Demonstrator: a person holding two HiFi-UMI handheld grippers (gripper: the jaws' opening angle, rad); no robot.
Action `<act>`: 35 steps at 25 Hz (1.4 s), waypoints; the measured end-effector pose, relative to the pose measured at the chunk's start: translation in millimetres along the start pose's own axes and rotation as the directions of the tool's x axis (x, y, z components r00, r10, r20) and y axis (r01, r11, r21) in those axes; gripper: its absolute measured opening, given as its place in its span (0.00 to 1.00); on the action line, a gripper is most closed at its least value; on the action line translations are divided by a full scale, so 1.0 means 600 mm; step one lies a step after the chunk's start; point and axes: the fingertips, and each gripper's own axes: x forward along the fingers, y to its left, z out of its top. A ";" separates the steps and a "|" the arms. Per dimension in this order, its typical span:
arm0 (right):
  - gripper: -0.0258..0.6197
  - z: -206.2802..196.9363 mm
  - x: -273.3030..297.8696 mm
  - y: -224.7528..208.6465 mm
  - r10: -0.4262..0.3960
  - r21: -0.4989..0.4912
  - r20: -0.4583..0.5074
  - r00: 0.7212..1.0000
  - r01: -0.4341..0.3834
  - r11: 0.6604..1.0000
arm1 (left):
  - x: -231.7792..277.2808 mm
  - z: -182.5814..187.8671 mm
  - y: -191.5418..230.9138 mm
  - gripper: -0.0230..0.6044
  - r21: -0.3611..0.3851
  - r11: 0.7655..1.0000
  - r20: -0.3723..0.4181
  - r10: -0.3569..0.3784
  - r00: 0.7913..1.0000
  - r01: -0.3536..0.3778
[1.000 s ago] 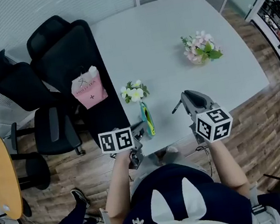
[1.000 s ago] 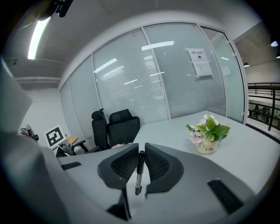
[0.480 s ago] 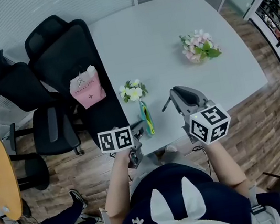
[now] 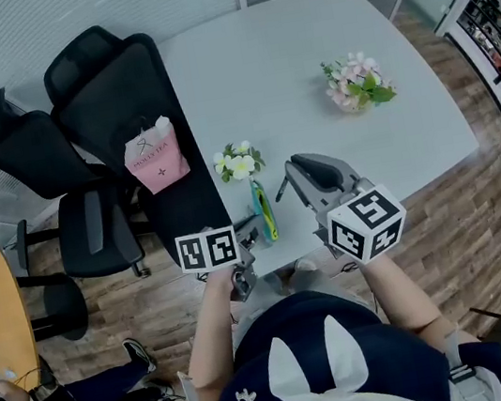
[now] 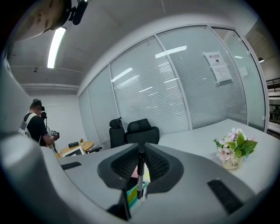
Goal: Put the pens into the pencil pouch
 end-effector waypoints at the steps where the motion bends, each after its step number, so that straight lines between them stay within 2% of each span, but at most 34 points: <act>1: 0.12 0.002 0.002 0.005 0.008 -0.003 0.002 1.000 -0.008 1.000 | 0.000 -0.001 0.000 0.11 0.000 1.000 -0.001 0.000 1.000 0.000; 16: 0.12 -0.007 0.024 0.052 0.075 -0.034 -0.023 0.997 -0.075 0.997 | -0.002 -0.006 -0.004 0.11 -0.002 1.000 0.000 -0.003 1.000 0.003; 35: 0.12 -0.084 0.034 0.067 0.083 -0.042 -0.132 0.988 -0.090 0.995 | -0.011 -0.016 -0.007 0.11 0.003 1.000 0.007 -0.005 1.000 0.005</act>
